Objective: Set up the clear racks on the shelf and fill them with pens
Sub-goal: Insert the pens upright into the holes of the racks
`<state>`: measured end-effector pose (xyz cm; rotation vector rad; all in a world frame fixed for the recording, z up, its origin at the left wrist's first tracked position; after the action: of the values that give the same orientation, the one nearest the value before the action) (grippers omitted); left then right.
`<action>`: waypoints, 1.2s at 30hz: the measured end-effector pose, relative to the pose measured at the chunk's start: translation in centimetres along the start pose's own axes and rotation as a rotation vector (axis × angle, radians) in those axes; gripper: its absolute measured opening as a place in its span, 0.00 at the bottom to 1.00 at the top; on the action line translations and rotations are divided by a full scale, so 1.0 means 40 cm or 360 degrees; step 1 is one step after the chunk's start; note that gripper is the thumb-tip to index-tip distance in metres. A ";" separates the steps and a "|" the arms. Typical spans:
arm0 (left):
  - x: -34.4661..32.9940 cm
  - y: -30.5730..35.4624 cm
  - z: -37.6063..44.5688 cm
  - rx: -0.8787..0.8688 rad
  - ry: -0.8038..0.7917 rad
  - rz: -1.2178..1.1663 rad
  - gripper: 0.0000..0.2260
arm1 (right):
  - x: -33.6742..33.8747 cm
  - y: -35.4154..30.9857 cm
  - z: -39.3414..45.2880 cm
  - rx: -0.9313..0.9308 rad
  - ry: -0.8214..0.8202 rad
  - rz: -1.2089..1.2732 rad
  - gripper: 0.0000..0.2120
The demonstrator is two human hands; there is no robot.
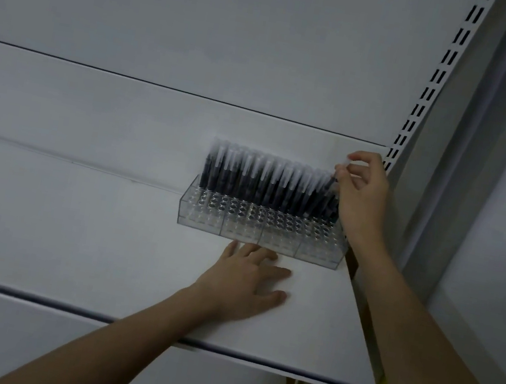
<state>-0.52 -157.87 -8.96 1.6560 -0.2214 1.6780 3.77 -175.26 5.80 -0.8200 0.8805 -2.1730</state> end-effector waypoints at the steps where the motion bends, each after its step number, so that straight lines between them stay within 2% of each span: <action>1: 0.000 -0.002 0.000 0.0005 0.0014 -0.0008 0.25 | -0.002 -0.002 0.001 0.0018 -0.0027 -0.0028 0.07; 10: 0.014 0.000 -0.002 0.0043 0.0078 0.0013 0.25 | -0.012 -0.034 -0.004 0.0237 -0.0133 -0.0215 0.05; 14: 0.019 0.010 -0.007 0.0039 0.0094 0.0024 0.22 | -0.012 -0.042 0.020 0.0279 -0.0187 -0.0270 0.04; 17: 0.025 0.014 -0.006 0.0060 0.0102 0.0020 0.21 | -0.046 -0.023 0.011 0.0296 -0.0359 -0.0389 0.02; 19: 0.026 0.016 -0.005 0.0054 0.0116 0.0024 0.22 | -0.071 0.002 -0.019 0.0289 -0.0472 -0.0407 0.05; 24: 0.032 0.015 0.000 0.0042 0.0171 0.0009 0.20 | -0.059 0.023 -0.033 0.0283 -0.0407 -0.0379 0.04; 25: 0.036 0.016 -0.001 0.0032 0.0205 -0.0012 0.19 | -0.055 0.016 -0.031 0.0301 -0.0405 -0.0414 0.03; 30: 0.139 0.004 -0.007 -0.0010 0.0557 -0.0017 0.17 | -0.050 -0.090 -0.018 0.0515 -0.0326 -0.0549 0.12; 33: 0.245 -0.049 -0.022 0.0104 0.0659 0.0084 0.16 | -0.130 -0.188 -0.029 0.0628 -0.0518 -0.0540 0.11; 36: 0.346 -0.173 -0.071 0.0424 0.0622 0.0110 0.17 | -0.267 -0.283 -0.071 0.0678 -0.0811 -0.0552 0.11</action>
<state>3.14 -146.01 0.72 1.4753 0.1432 2.1157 4.39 -159.90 9.53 -1.2859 0.0179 -2.1598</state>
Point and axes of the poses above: each hand's wrist, its own z-axis towards the middle knuckle, its own x-axis out of the back of the hand, y = z × x, the point moved 9 cm from there along z, towards the middle knuckle, and after that the axes turned 7 degrees about -z, right-handed, at the moved point
